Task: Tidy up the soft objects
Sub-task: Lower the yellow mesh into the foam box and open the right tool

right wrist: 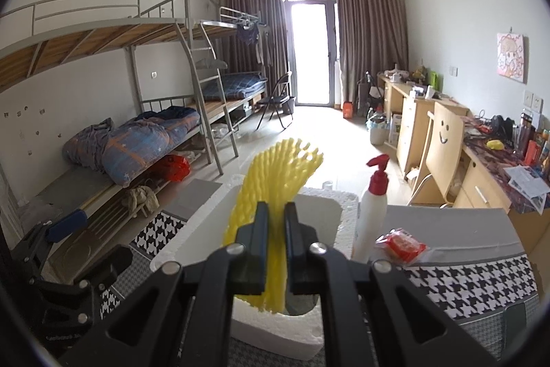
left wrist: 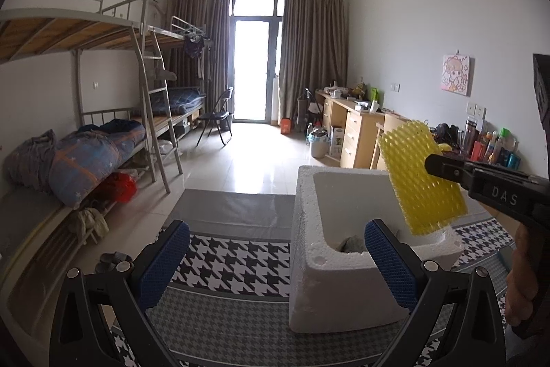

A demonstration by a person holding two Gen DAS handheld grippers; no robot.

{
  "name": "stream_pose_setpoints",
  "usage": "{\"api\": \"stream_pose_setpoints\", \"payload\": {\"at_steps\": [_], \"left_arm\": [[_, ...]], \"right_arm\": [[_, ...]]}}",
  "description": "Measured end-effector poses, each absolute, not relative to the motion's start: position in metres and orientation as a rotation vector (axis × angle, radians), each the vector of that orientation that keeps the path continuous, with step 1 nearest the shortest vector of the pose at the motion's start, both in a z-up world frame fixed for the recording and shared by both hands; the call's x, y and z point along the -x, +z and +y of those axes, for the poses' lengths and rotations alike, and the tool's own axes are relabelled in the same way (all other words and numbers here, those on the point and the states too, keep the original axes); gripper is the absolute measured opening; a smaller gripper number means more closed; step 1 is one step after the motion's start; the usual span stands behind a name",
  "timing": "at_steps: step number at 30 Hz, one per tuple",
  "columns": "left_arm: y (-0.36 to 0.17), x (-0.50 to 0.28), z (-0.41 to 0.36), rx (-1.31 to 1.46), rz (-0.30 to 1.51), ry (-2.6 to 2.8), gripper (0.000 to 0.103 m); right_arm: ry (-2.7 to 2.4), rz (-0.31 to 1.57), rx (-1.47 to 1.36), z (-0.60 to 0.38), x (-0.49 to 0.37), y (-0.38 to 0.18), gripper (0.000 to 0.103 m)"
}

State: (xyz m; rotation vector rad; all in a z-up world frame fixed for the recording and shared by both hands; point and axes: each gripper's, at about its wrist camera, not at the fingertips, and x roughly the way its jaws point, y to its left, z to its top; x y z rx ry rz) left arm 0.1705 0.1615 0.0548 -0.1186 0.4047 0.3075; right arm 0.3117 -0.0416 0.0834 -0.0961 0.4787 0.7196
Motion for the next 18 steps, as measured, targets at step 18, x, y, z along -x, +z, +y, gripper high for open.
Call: {"api": "stream_pose_setpoints", "payload": {"at_steps": [18], "left_arm": [[0.052, -0.157, 0.166, 0.123, 0.407, 0.332, 0.102]], "right_arm": [[0.761, 0.536, 0.103, -0.028, -0.321, 0.074, 0.012]]}}
